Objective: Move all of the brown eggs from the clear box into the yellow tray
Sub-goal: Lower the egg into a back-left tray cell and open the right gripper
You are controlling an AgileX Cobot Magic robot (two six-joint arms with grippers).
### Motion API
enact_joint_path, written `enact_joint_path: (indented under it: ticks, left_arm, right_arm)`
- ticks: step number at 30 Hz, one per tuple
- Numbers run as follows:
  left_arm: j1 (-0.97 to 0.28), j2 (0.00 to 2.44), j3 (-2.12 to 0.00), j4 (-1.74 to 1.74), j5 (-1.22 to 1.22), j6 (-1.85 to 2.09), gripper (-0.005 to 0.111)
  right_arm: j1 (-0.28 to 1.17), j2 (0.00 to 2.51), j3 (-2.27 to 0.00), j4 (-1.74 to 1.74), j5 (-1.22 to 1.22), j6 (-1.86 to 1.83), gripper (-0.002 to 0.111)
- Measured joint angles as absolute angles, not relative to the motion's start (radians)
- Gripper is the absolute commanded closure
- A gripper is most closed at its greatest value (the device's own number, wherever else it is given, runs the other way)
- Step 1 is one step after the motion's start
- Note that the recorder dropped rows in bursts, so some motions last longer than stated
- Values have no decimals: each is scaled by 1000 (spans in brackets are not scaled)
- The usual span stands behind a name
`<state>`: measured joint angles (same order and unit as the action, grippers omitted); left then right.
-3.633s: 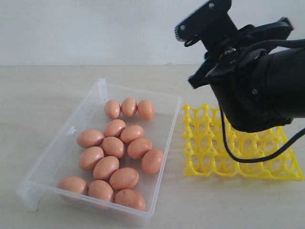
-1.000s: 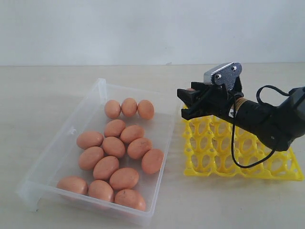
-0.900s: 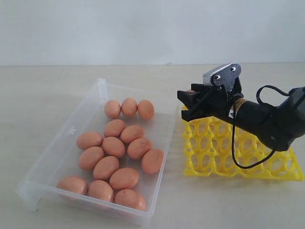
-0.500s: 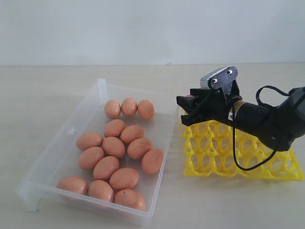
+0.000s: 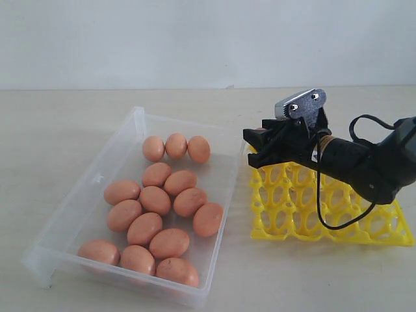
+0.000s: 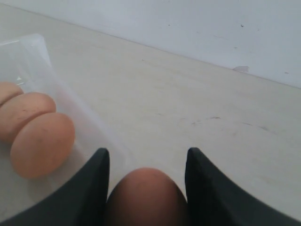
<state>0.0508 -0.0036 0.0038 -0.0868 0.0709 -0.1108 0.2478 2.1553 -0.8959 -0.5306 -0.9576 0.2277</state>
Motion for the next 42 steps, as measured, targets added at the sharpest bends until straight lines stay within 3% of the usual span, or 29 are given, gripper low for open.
enact_joint_path:
  ticks: [6, 16, 23, 40, 42]
  left_arm:
    - [51, -4, 4, -87, 71, -111, 103]
    - [51, -4, 4, -87, 71, -111, 103]
    - [51, -4, 4, -87, 71, -111, 103]
    - [51, -4, 4, -87, 71, -111, 103]
    - [51, -4, 4, -87, 71, -111, 103]
  right_arm:
    - [248, 2155, -896, -503, -938, 233, 100]
    - [245, 2155, -896, -505, -894, 233, 64]
    - [245, 2155, -896, -505, -895, 236, 48]
    - [243, 2030, -896, -505, -873, 238, 46]
    - [243, 1986, -896, -513, -850, 270, 53]
